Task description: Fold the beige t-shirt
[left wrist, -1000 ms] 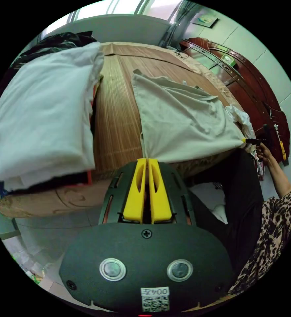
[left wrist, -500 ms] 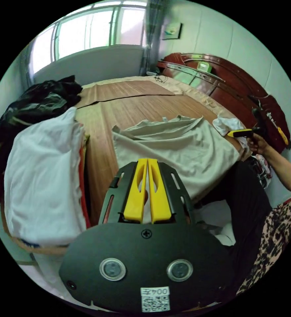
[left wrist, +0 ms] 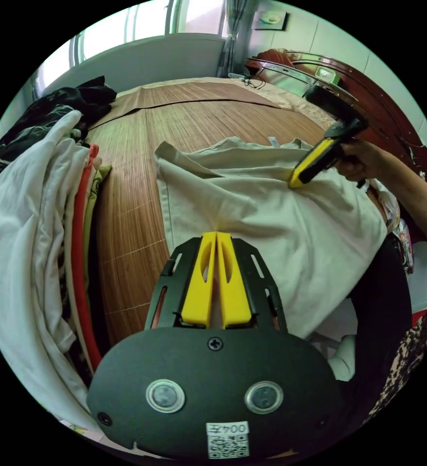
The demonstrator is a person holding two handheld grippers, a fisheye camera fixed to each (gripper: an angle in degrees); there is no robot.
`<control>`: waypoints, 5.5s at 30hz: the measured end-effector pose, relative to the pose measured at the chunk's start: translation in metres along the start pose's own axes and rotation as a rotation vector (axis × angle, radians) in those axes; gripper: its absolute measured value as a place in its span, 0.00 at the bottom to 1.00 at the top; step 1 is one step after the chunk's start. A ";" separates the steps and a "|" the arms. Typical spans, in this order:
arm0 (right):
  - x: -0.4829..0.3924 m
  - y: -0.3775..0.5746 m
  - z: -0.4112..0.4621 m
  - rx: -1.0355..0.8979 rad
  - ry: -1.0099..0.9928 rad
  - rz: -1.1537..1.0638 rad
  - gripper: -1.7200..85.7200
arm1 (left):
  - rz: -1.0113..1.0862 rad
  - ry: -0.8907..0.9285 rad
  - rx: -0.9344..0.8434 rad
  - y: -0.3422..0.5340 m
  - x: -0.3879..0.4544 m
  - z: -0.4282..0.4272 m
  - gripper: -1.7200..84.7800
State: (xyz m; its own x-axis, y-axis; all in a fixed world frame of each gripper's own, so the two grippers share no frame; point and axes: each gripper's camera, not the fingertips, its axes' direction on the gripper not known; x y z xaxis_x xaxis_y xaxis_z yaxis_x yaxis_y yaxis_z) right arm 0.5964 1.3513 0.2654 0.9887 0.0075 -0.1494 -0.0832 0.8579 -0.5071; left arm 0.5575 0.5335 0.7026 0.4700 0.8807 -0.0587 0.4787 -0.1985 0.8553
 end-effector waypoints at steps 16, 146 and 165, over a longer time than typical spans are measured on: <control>-0.044 -0.051 -0.016 0.032 -0.009 -0.054 0.01 | -0.028 0.068 0.016 0.015 -0.037 0.002 0.02; 0.226 0.253 -0.144 0.300 0.067 0.458 0.08 | 0.067 -0.219 0.021 0.033 -0.037 0.027 0.03; -0.017 0.411 0.014 0.603 0.413 0.461 0.20 | 0.349 0.034 -0.063 -0.161 0.101 0.046 0.03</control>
State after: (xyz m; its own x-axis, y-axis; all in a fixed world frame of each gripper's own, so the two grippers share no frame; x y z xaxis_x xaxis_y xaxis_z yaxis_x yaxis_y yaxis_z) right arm 0.5468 1.7109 0.0719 0.7382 0.3350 -0.5855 -0.2689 0.9422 0.1999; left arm 0.5625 0.6346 0.5353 0.5717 0.7785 0.2590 0.2461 -0.4639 0.8510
